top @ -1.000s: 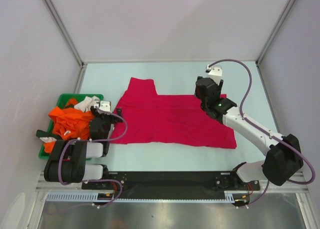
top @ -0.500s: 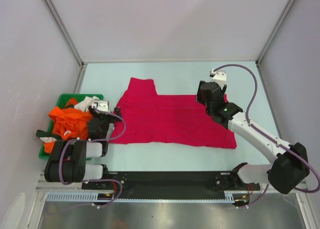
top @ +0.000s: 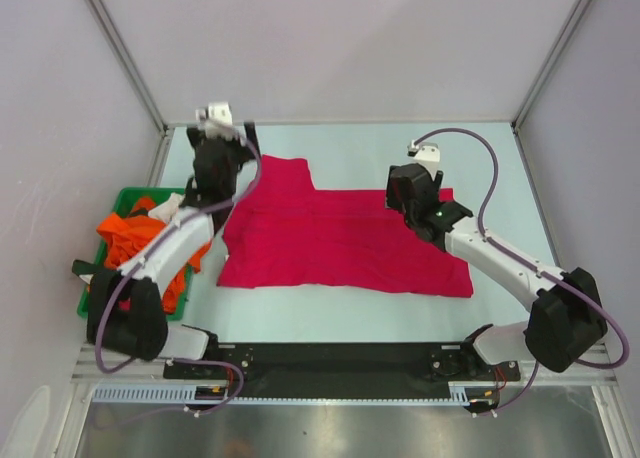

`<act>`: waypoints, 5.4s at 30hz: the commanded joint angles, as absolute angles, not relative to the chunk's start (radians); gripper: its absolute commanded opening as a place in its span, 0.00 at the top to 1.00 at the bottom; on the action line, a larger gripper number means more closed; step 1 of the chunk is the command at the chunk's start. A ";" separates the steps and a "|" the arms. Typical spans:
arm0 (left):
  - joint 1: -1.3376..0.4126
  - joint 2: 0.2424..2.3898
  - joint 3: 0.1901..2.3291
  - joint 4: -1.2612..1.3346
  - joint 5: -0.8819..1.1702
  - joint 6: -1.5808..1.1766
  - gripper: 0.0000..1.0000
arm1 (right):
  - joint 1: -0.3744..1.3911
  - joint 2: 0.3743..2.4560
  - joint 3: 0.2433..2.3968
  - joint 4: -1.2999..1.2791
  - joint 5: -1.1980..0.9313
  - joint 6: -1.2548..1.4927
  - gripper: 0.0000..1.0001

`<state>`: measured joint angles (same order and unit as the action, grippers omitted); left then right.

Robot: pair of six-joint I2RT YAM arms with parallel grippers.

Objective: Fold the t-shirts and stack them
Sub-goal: Fold the flattened tshirt in 1/3 of the way, then grap the side of the flattened tshirt furthest away from the robot with both arms

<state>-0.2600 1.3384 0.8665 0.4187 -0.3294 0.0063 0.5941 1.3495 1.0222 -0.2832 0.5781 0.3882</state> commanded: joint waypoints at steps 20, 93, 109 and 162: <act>-0.130 2.178 1.936 -0.569 -0.084 -0.423 0.00 | 0.534 1.506 1.252 -0.261 0.663 0.321 0.28; -0.097 2.594 2.393 -0.661 -0.009 -0.428 1.00 | 0.495 1.684 1.295 -0.288 0.643 0.336 0.29; -0.158 2.244 2.103 -0.606 -0.044 -0.402 1.00 | 0.261 1.720 1.353 -0.396 0.582 0.459 0.29; -0.238 2.256 2.069 -0.634 -0.106 -0.403 1.00 | 0.072 2.167 1.592 -0.499 0.348 0.589 0.52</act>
